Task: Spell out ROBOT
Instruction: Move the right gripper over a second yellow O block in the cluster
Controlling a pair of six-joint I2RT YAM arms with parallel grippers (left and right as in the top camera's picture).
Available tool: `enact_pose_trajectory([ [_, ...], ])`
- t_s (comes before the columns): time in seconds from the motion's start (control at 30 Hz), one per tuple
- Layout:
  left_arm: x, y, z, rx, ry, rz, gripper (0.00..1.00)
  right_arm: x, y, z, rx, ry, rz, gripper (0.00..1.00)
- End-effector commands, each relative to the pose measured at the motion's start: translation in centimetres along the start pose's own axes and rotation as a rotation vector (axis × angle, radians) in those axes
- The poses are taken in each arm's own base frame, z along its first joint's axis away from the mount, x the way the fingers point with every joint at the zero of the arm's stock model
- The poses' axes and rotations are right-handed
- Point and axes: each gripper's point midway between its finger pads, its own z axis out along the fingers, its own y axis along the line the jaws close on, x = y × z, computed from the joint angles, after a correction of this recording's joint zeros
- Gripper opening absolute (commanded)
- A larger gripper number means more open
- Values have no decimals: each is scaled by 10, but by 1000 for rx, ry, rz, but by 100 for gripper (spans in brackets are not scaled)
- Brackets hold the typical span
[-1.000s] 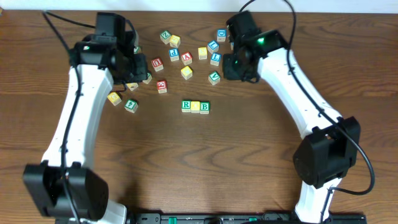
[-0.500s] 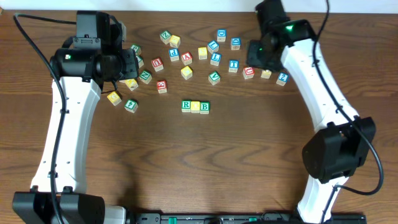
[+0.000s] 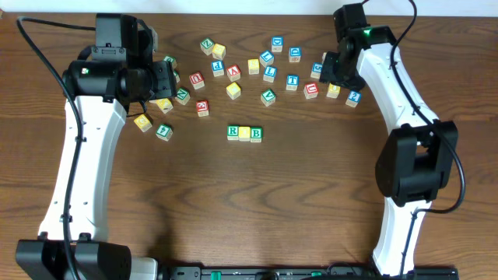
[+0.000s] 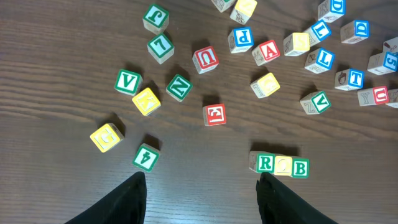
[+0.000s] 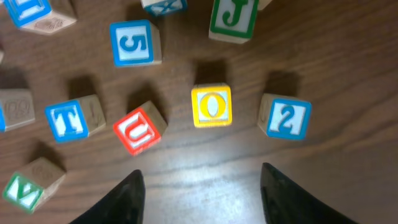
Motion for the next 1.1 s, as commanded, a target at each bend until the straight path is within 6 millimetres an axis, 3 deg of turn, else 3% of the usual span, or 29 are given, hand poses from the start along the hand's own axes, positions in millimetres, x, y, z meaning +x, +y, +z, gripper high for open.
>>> enact_pose_trajectory([
  [0.0, -4, 3, 1, -12, -4, 2, 56, -7, -5, 14, 21, -8, 11, 57],
  [0.4, -4, 3, 1, -12, -3, 2, 56, -5, -11, 73, 49, 30, 9, 51],
  [0.77, -4, 3, 1, -13, -4, 2, 56, -11, -18, 75, 54, 18, 19, 46],
  [1.07, -4, 3, 1, -12, -4, 2, 56, -10, -16, 74, 47, 22, 15, 25],
])
